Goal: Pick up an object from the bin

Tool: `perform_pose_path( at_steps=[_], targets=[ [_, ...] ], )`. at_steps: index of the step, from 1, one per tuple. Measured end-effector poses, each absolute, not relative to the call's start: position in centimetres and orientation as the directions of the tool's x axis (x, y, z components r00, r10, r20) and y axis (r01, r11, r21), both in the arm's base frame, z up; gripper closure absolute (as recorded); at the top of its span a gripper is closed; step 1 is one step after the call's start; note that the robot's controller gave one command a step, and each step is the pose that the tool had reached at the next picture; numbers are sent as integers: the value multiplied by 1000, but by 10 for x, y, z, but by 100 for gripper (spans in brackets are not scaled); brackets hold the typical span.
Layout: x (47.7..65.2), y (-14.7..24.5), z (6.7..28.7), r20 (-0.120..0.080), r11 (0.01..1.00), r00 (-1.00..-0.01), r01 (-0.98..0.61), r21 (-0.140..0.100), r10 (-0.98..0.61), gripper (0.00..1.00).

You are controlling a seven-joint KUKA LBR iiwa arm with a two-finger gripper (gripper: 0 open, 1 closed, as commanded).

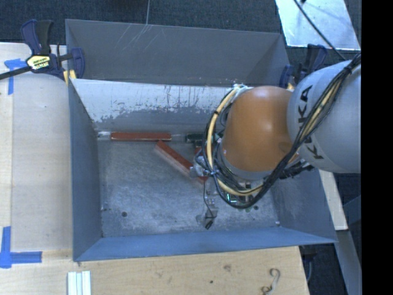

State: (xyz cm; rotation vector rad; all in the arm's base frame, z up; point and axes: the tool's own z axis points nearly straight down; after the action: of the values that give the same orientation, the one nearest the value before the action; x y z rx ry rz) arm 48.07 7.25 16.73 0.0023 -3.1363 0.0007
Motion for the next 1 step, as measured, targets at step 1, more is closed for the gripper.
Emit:
perform_pose_path(
  at_steps=[1],
  targets=[
    [495,117,70,-1,989,-989,-148,0,-148,0]
  ],
)
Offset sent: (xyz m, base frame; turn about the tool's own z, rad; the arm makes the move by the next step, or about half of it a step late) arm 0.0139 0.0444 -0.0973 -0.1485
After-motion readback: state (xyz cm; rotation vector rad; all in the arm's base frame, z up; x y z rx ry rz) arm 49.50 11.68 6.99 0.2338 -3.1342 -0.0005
